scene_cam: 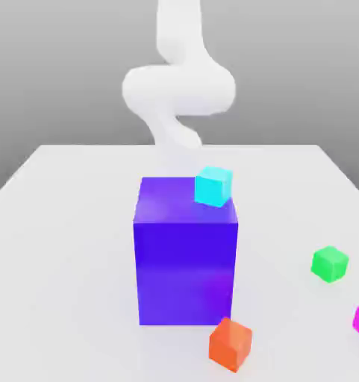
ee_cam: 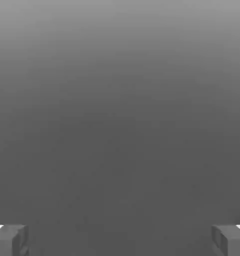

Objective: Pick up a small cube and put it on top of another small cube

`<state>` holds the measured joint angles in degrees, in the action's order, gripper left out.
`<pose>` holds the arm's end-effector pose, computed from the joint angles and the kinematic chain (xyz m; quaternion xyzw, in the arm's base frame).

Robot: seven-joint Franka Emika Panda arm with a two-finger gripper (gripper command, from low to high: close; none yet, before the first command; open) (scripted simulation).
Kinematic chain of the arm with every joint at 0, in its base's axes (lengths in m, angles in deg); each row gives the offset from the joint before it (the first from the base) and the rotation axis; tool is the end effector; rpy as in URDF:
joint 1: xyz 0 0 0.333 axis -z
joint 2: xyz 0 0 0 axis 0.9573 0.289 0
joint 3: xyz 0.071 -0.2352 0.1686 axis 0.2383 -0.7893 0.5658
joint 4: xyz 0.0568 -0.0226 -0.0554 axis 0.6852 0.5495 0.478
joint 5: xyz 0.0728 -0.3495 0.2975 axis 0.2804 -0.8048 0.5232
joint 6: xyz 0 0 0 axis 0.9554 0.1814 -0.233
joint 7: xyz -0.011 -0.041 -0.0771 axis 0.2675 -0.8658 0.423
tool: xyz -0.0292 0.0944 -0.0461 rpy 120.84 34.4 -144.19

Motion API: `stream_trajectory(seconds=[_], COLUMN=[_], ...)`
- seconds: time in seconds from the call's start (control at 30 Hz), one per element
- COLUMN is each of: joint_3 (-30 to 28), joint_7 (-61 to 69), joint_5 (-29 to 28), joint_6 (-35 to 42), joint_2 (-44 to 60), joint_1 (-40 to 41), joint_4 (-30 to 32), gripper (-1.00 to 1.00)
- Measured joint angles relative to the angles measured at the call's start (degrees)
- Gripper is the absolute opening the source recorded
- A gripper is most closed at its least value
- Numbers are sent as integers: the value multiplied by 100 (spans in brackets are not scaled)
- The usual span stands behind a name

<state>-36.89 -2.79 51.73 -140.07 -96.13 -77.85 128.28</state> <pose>0.4656 0.0240 0.6635 -0.8853 0.2949 -0.3260 0.1514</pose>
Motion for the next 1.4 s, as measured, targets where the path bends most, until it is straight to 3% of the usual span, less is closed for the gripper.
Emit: stream_trajectory(seconds=[0.27,0.6,0.77,0.97,1.1,1.13,1.4], joint_3=[-282,65,247,385,323,314,321], joint_7=[2150,4542,5391,5975,5998,5993,5998], joint_5=[619,1040,757,-174,-395,-407,-410], joint_6=[-473,-1081,-1440,-1884,-2469,-2607,-2509], joint_2=[1713,3782,4769,5892,6717,6896,6783], joint_1=[-1329,-2404,-2855,-3301,-3435,-3443,-3441], joint_4=[9,28,57,93,-49,-85,-61], gripper=[0,0,0,0,0,-100,-100])
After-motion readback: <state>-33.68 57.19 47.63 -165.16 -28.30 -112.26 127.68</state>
